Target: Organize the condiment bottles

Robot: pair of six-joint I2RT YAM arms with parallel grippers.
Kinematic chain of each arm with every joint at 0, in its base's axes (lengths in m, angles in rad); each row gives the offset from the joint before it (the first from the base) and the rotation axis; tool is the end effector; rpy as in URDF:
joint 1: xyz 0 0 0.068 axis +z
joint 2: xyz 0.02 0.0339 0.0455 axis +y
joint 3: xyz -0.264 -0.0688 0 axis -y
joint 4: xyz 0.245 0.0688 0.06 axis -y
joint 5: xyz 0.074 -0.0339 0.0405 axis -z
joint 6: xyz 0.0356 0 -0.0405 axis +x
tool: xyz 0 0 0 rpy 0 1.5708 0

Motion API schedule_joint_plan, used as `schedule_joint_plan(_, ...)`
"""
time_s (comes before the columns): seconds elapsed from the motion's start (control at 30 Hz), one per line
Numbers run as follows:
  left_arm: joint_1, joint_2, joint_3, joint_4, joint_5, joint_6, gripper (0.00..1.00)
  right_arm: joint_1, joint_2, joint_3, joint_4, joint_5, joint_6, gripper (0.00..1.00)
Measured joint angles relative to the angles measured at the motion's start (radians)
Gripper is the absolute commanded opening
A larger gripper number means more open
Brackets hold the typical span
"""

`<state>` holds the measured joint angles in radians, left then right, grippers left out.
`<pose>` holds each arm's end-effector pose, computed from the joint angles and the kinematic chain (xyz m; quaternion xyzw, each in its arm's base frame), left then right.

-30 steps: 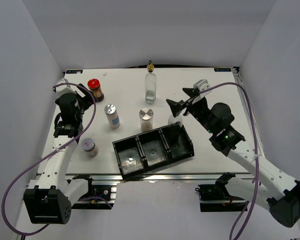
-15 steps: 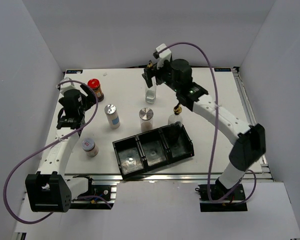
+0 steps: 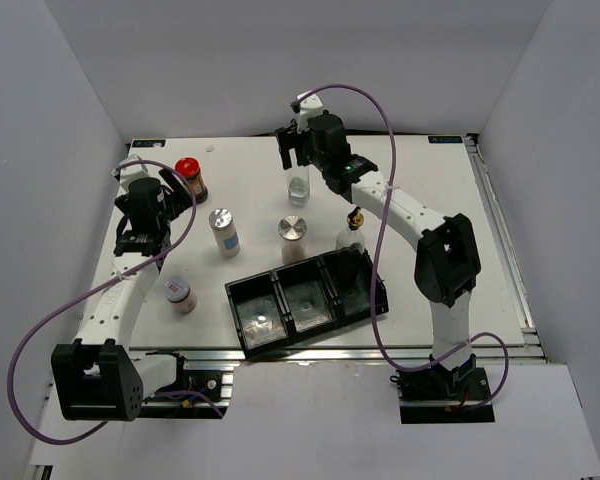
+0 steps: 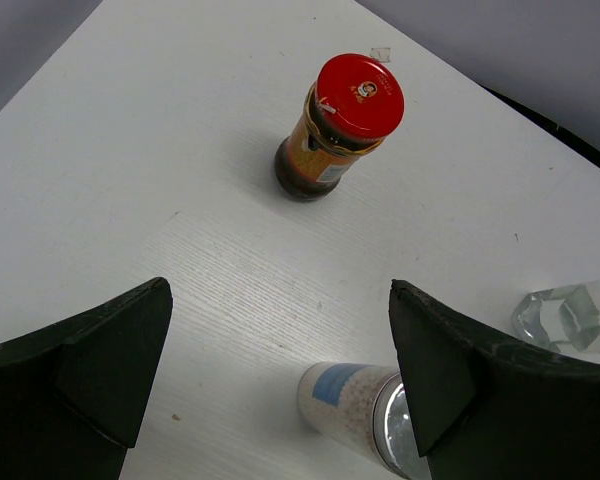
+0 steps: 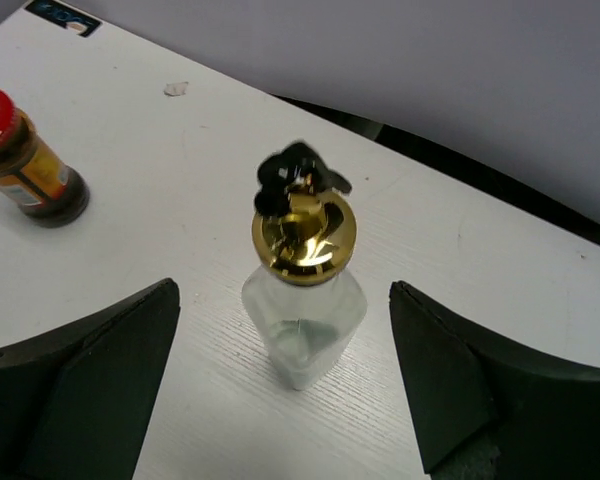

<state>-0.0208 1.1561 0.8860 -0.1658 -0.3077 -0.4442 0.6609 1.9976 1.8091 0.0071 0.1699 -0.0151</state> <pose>0.2638 0.0053 0.3020 -0.2556 0.7974 0.0034 0.5466 0.3893 0.2951 0.3472 -0.2026 0.7402 0.1406 0.6256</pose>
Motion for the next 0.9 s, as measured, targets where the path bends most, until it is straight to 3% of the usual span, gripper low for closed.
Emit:
schedule_joint_plan(0.3, 0.0, 0.002, 0.0, 0.001, -0.024, 0.01, 0.98, -0.016, 0.05, 0.0, 0.056, 0.061, 0.063, 0.89)
schedule_joint_plan(0.53, 0.0, 0.027, 0.0, 0.0, -0.03, 0.011, 0.98, -0.019, 0.071, 0.006, 0.158, 0.067, 0.061, 0.69)
schedule_joint_plan(0.7, 0.0, 0.046, 0.0, 0.0, -0.043, 0.011, 0.98, -0.019, 0.108, 0.009, 0.171, 0.08, 0.066, 0.66)
schedule_joint_plan(0.77, 0.0, 0.051, 0.0, 0.0, -0.047, 0.011, 0.98, -0.019, 0.119, 0.009, 0.172, 0.089, 0.064, 0.48)
schedule_joint_plan(0.83, 0.0, 0.053, 0.0, -0.003, -0.049, 0.011, 0.98, -0.018, 0.121, 0.009, 0.173, 0.093, 0.062, 0.19)
schedule_joint_plan(0.9, 0.0, 0.054, 0.0, -0.006, -0.052, 0.011, 0.98, -0.019, 0.121, 0.009, 0.176, 0.101, 0.061, 0.08)
